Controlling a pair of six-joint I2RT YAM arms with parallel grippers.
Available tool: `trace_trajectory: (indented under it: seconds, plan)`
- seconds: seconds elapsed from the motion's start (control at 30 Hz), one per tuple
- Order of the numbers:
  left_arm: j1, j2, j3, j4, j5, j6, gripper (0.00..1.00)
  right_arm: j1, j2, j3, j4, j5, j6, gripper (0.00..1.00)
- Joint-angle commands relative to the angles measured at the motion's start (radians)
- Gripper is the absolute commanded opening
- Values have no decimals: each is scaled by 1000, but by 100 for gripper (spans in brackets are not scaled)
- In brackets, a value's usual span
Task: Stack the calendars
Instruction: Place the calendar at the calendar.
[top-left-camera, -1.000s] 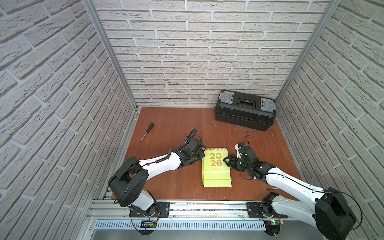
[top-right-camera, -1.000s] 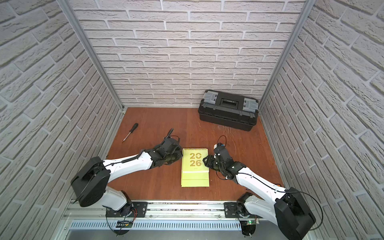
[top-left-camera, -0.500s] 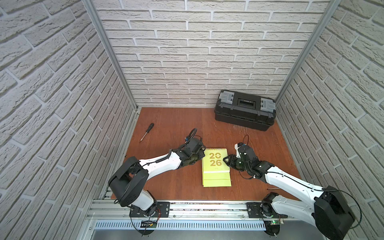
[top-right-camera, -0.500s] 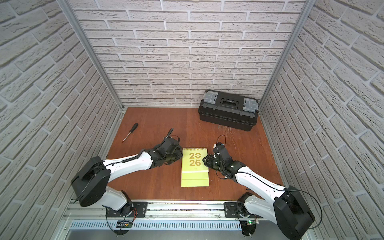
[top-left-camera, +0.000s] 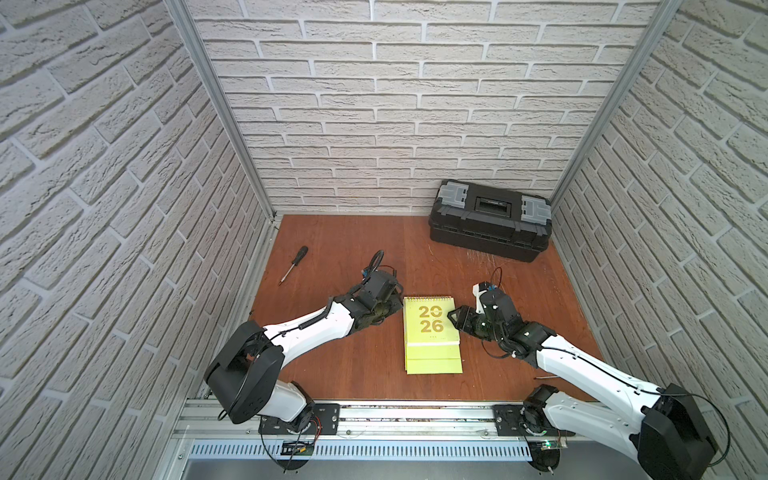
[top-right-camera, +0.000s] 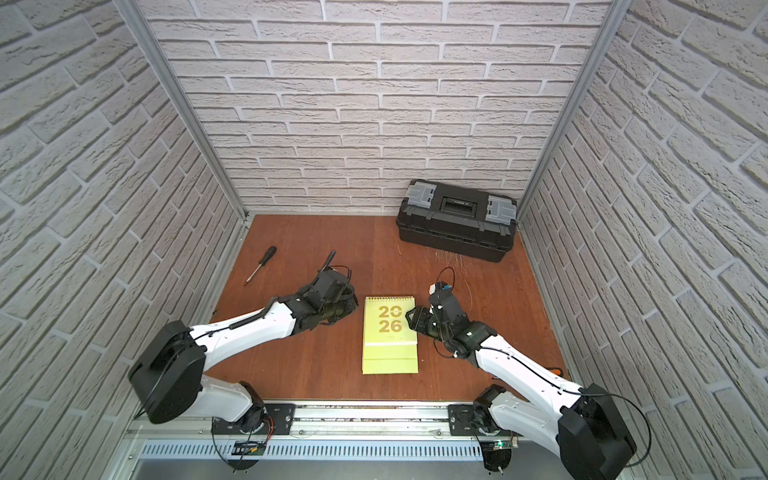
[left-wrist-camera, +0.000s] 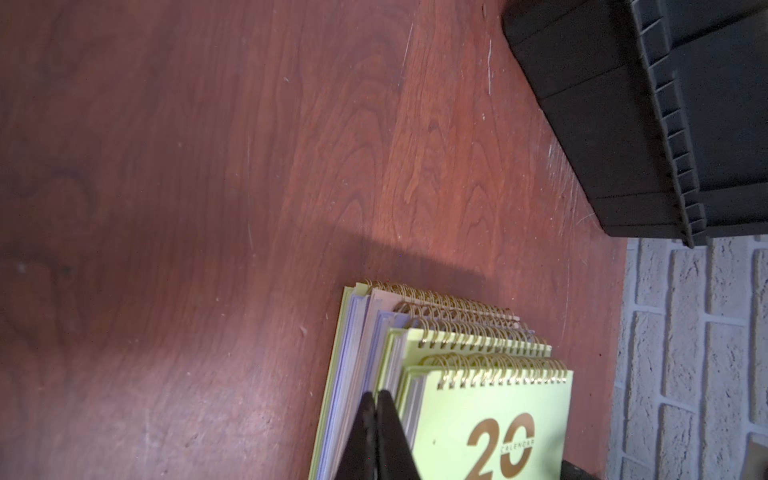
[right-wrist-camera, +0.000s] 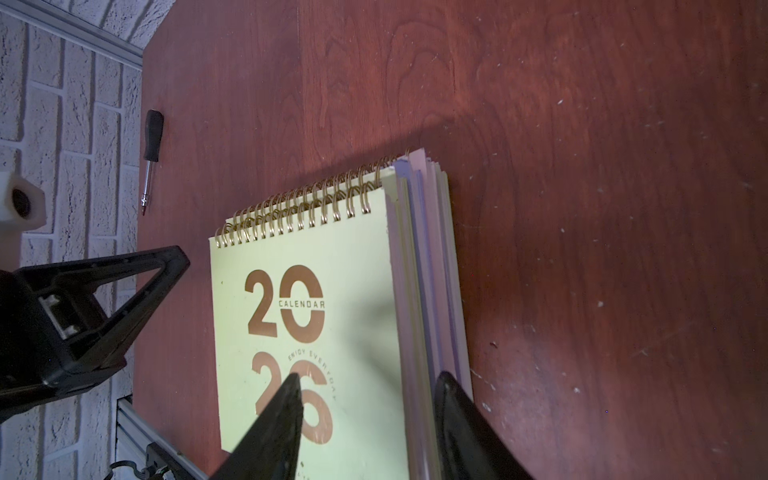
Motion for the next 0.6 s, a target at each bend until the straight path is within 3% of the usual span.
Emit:
trace_trajectory:
  seconds: [0.0, 0.17, 0.3, 0.57]
  plan:
    - [31, -58, -11, -61, -29, 37, 7, 7, -42, 40, -77, 78, -42, 55]
    - [88, -125, -29, -106, -32, 78, 10, 5, -86, 57, -136, 146, -87, 66]
    - [135, -175, -39, -148, -31, 109, 30, 0, -89, 69, -148, 159, -127, 78]
    - [245, -255, -57, -215, -23, 175, 62, -55, -80, 111, -181, 209, -211, 97]
